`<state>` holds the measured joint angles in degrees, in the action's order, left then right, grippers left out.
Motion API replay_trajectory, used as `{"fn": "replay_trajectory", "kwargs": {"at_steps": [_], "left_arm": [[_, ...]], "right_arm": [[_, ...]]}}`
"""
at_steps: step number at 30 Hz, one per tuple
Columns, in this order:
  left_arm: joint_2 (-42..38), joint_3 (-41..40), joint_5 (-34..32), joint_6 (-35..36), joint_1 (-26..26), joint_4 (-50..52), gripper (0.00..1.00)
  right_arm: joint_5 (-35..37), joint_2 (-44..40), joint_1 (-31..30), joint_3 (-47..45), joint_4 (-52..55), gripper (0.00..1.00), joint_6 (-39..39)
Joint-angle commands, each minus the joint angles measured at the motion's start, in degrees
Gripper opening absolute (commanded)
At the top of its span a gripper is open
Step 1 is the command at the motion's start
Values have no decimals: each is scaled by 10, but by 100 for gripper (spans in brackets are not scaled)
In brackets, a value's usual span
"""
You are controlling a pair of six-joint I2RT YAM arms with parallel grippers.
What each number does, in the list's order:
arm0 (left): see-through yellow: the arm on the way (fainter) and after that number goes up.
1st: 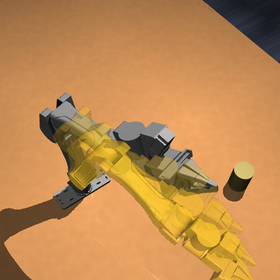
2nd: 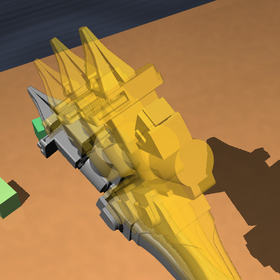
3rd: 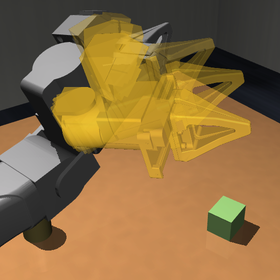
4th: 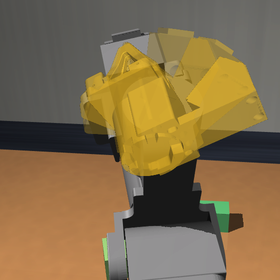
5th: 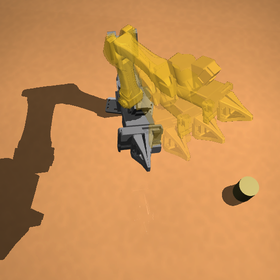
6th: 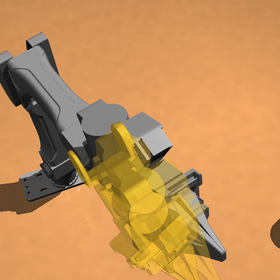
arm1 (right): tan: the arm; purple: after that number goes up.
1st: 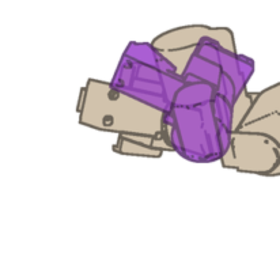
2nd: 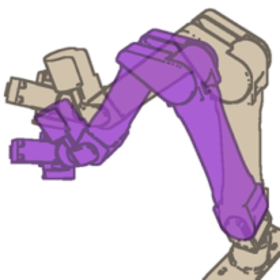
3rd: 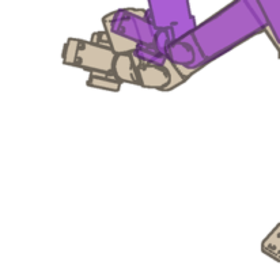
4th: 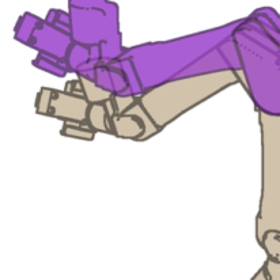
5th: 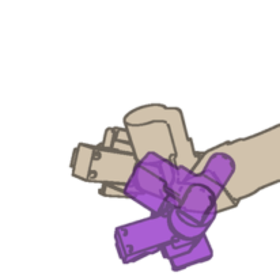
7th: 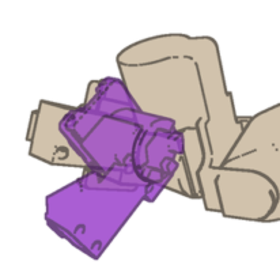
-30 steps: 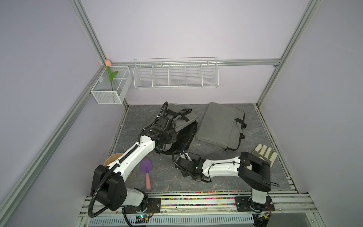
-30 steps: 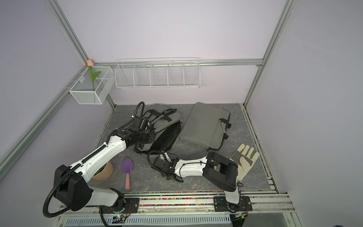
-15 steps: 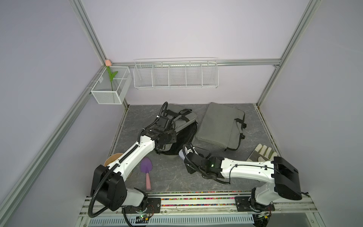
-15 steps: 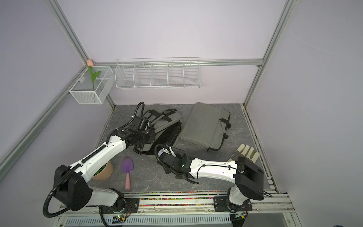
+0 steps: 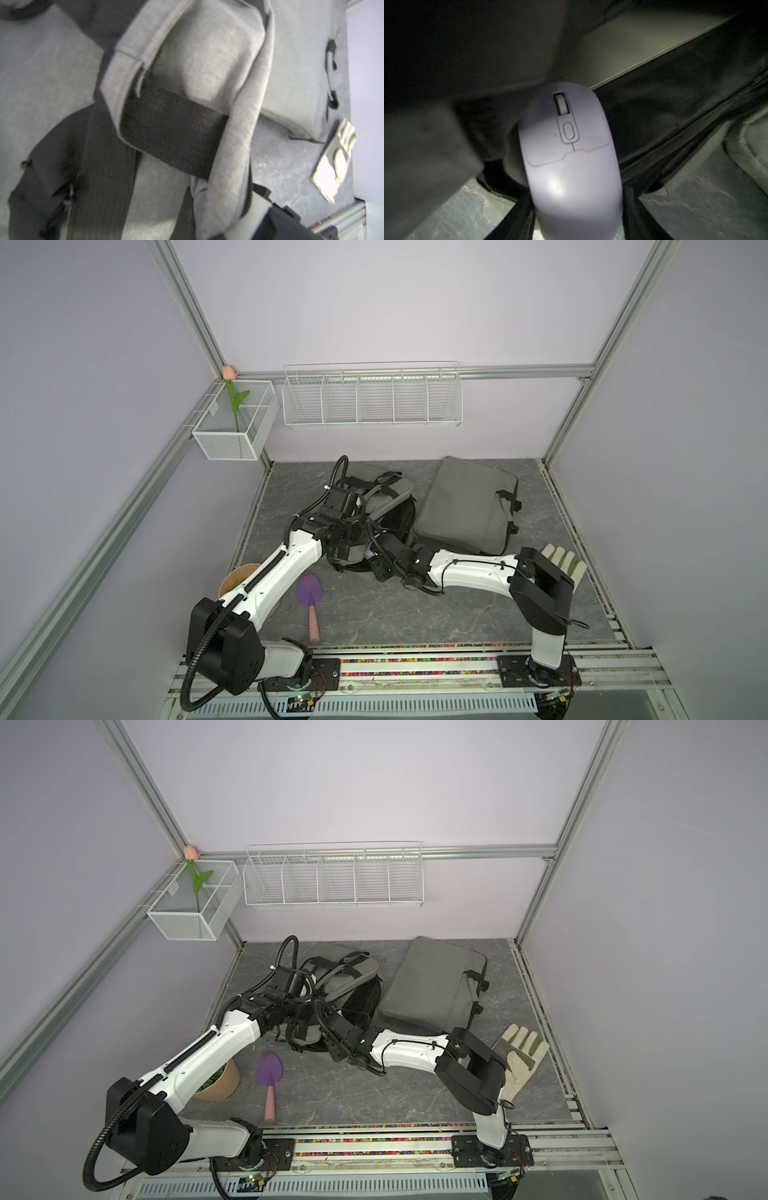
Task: Put the mouse into the laptop bag
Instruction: Place the mouse in the zippered laptop bag.
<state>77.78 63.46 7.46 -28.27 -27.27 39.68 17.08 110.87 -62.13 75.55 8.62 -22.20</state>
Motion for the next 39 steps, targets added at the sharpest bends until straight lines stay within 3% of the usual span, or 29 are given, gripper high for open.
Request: {"fn": "replay_trajectory", "kwargs": {"at_steps": [1,6,12,20,30,31,32,35,39], "left_arm": [[-11,10,67,-12,-17,-33,0],[7,10,68,-16,-14,-41,0],[33,21,82,-12,-10,-36,0],[35,19,86,-11,-4,-36,0],[46,21,85,-11,8,-32,0],[47,21,86,-11,8,-33,0],[48,21,84,-12,8,-33,0],[52,22,88,-16,9,-36,0],[59,24,98,-21,9,-42,0]], "right_arm": [[-58,28,5,22,-72,37,27],[-100,28,5,8,-118,37,24],[-120,8,17,-50,-166,47,-2],[-289,-51,85,-203,-349,53,-116],[-451,-71,179,-264,-469,22,-210],[-470,-61,192,-260,-479,11,-229],[-476,-53,201,-256,-483,7,-243],[-485,-26,219,-221,-438,7,-248],[-475,6,207,-157,-307,7,-193]]}}
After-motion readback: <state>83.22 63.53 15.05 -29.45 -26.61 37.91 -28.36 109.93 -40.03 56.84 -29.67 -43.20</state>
